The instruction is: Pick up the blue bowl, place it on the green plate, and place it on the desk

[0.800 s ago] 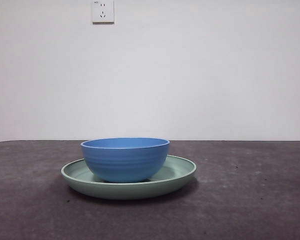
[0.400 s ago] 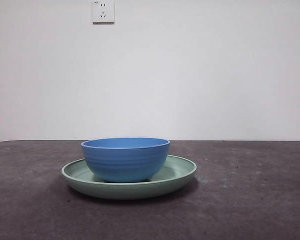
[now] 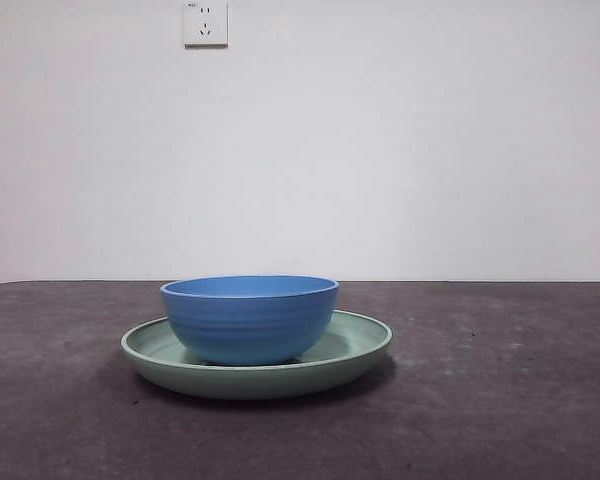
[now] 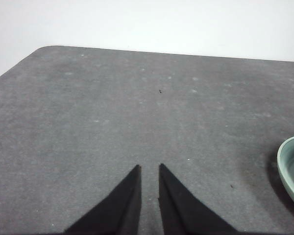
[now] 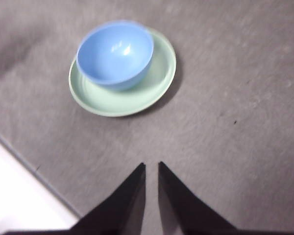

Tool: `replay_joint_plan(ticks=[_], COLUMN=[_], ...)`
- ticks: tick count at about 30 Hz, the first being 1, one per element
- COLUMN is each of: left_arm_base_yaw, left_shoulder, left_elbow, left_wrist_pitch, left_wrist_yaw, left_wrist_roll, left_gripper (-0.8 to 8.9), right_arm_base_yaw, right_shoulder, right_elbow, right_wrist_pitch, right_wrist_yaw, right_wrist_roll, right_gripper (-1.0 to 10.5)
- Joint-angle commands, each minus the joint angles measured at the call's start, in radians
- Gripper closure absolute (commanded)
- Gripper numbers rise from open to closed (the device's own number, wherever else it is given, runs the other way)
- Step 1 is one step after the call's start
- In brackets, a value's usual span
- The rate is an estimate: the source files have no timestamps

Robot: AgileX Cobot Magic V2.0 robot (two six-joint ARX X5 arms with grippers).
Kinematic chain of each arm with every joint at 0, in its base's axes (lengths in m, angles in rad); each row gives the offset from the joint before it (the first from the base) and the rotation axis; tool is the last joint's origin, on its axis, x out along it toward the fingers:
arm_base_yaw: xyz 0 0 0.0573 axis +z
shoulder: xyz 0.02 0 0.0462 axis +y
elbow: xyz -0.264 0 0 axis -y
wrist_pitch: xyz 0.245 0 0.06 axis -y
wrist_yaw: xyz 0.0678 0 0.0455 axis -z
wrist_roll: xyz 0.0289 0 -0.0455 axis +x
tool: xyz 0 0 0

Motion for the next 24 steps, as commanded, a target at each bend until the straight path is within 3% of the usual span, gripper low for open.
replay_joint_plan(ticks=[1,6,10,18,24], left_arm_base_yaw=[0.002,0.002,0.002,0.002,0.002], left_shoulder=[0.000,0.000,0.000,0.000,0.000], left_elbow=[-0.021,-0.020,-0.021,-0.020,-0.020], left_wrist_pitch=[-0.006,-0.006,-0.006,-0.006,-0.006], left_wrist_yaw=[-0.001,-0.002,-0.002,-0.002,-0.002], left_wrist_roll=[0.012,0.012,0.012,0.012,0.012], left_gripper=[7.54,7.54,7.54,7.54,7.54], right_arm_base_yaw=[-0.088,-0.246,-0.336,-0.422,-0.450], right_shoulder=[-0.035,-0.167,-0.280,-0.455,-0.500], right_elbow=[-0.123,-0.436,-0.623,-0.758,-0.780], right_wrist_pitch=[0.198,0.689,0.897,0.906,0.782], right_wrist_yaw=[-0.009,-0.009,0.042,0.126,0.214], right_wrist_roll=[-0.030,-0.035,-0.033,-0.034,-0.029], right_gripper=[9.1,9.1,9.1,9.1,9.1])
